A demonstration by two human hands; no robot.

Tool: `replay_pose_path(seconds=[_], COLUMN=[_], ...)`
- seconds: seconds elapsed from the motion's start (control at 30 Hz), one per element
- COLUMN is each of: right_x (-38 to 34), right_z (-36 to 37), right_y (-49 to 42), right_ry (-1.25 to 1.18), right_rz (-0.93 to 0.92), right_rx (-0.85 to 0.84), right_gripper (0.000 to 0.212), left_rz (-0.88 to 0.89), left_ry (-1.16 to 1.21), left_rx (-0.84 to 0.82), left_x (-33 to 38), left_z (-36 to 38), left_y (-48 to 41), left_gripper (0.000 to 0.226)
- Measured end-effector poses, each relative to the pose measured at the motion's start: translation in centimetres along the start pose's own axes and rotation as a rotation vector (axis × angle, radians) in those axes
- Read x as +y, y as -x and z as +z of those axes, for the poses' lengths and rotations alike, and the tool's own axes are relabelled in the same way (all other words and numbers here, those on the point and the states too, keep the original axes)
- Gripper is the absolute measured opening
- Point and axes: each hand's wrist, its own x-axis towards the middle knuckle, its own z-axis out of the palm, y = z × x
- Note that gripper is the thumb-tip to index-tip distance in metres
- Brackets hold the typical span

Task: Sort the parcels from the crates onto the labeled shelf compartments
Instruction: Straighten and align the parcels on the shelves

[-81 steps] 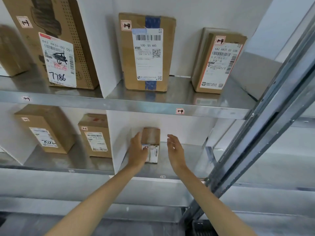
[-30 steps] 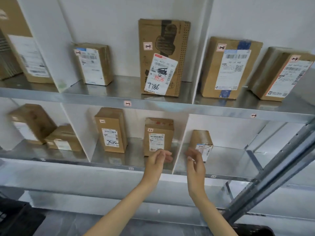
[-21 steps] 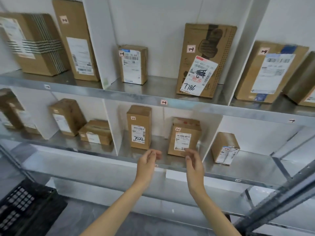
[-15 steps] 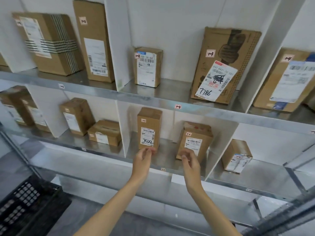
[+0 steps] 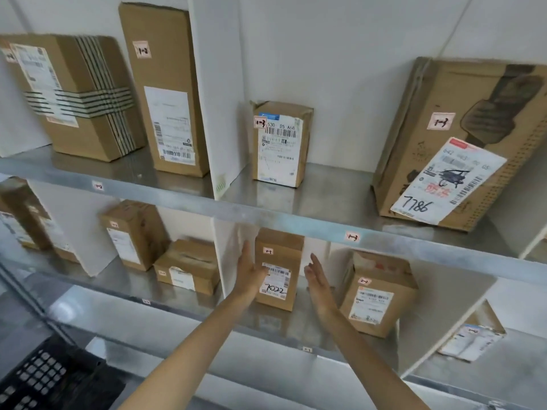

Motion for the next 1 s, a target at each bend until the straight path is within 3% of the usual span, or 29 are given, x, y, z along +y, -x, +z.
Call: replay_pose_path(seconds=[0.27, 0.5, 0.73, 0.9, 1.0], right_x=[0.6, 1.2, 1.6, 2.1, 2.3], right_z=[2.5, 3.5, 3.3, 4.0, 5.7], right_y=[-2.9, -2.3, -2.4, -1.0, 0.9], right_ry=[-0.098, -0.061, -0.038, 0.048, 0.030], right_rz=[-0.042, -0.154, -0.153, -0.130, -0.187], right_rx=[-0.027, 0.076, 0.140, 0.318, 0.407], right_gripper=[0.050, 0.055, 0.061, 0.059, 0.047], left_rz=[0.027, 0.017, 0.097, 0.093, 0.219], left_ry=[0.074, 0.040, 0.047, -0.038, -0.103], left_rx=[-0.098, -0.120, -0.147, -0.131, -0.176], left_x=[-2.5, -3.8, -3.8, -3.2, -3.0], left_z=[0.5, 0.0, -0.1, -1.1, -2.2], left_y=[-4.4, -5.1, -4.9, -3.4, -1.7], left_gripper=[0.078, 0.065, 0.074, 0.078, 0.069])
